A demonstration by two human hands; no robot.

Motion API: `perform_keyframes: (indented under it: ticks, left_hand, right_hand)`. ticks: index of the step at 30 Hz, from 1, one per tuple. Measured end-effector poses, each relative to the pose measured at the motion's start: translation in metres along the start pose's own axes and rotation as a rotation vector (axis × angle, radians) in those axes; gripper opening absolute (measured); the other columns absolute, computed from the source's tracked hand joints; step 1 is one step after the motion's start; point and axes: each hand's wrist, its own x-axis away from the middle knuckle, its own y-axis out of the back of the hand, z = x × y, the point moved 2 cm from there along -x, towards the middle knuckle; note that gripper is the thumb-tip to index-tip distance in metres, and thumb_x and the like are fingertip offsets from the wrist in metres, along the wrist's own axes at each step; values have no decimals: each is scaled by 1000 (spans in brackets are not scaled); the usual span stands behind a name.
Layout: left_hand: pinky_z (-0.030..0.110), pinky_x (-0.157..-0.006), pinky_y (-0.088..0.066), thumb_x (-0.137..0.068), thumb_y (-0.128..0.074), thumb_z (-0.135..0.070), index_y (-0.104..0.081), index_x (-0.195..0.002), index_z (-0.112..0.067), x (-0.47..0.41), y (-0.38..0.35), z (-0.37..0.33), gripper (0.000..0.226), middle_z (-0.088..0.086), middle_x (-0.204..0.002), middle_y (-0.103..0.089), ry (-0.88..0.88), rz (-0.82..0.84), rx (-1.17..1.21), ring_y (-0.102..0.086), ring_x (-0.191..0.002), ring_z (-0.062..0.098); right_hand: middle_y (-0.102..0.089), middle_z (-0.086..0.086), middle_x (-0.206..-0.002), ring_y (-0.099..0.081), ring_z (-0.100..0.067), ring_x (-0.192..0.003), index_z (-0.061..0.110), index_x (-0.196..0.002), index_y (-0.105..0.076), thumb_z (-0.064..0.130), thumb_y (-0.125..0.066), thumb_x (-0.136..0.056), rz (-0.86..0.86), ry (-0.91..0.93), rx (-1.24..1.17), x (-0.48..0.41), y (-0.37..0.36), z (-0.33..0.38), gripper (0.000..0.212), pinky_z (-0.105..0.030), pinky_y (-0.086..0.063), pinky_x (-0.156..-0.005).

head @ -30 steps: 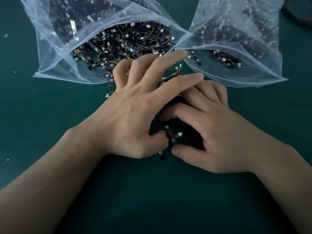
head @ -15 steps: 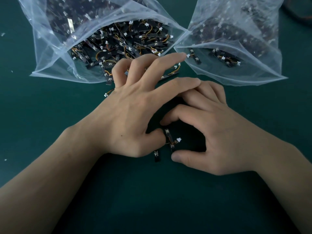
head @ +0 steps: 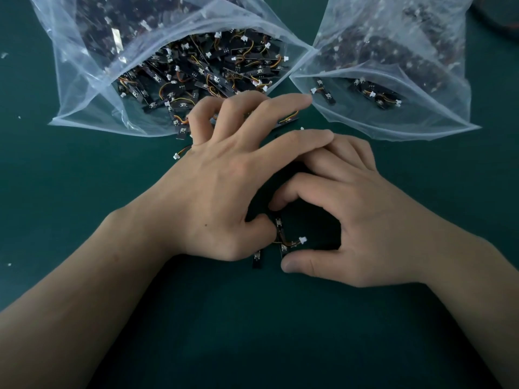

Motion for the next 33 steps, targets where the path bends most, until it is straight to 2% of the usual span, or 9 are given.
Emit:
perform_keyframes:
  ticks: [4,8,21,24,26,29,31,33]
  left_hand:
    - [60,-112,-20,-61,-53,-39,-39,-161,-29,0,-1,0,101,-2,-167,-27,-1,-8,9,-27,-146,32]
    - [53,-112,-16,-61,-53,-38,-36,-163,-27,-1,-2,1,103,-1,-167,-28,-2,-27,-1,-29,-146,33]
    - [60,-113,-20,-62,-52,-38,-37,-162,-28,-1,-3,1,101,-2,-167,-28,-3,5,25,-28,-145,32]
    - [58,-113,-19,-62,-51,-39,-38,-161,-28,-1,-2,1,100,-4,-166,-29,-9,-4,33,-28,-145,30]
    - [58,-112,-21,-62,-50,-37,-42,-159,-25,0,-1,1,98,-5,-164,-34,-13,-50,65,-30,-144,29]
    - [57,-109,-26,-66,-50,-28,-51,-152,-19,1,4,5,86,-7,-154,-48,57,-230,135,-38,-139,25]
    - [50,-105,-26,-69,-52,-22,-60,-143,-17,2,7,10,74,-10,-144,-57,146,-373,149,-45,-134,21]
    - [46,-103,-26,-71,-54,-16,-68,-131,-18,2,8,14,62,-14,-135,-61,222,-465,149,-50,-130,18]
  right_hand:
    - [-49,2,-142,-27,-22,-149,29,-114,-68,76,-73,-76,-15,-34,-7,-1,-2,1,60,-40,-17,-122]
    - [-39,-3,-157,-14,-25,-157,28,-112,-67,77,-71,-76,-19,-55,-9,-2,-4,2,61,-38,-13,-124]
    - [-46,-4,-151,-22,-28,-153,33,-115,-72,80,-63,-79,-8,-51,-2,-3,-4,1,61,-45,-16,-123]
    - [-48,-1,-148,-25,-26,-151,32,-117,-71,81,-64,-77,-26,-39,-1,-3,-3,0,64,-44,-17,-123]
    - [-48,3,-146,-27,-22,-150,30,-120,-69,79,-67,-75,-61,-28,-46,-2,0,0,67,-42,-17,-123]
    - [-45,7,-155,-24,-16,-155,30,-126,-65,72,-71,-77,-139,-35,-196,0,8,-3,65,-45,-17,-125]
    - [-49,7,-153,-31,-19,-153,27,-126,-65,61,-65,-88,-208,-53,-272,3,12,-6,51,-53,-22,-123]
    - [-56,7,-144,-41,-21,-147,24,-119,-69,45,-56,-99,-276,-64,-283,4,13,-9,31,-53,-26,-120]
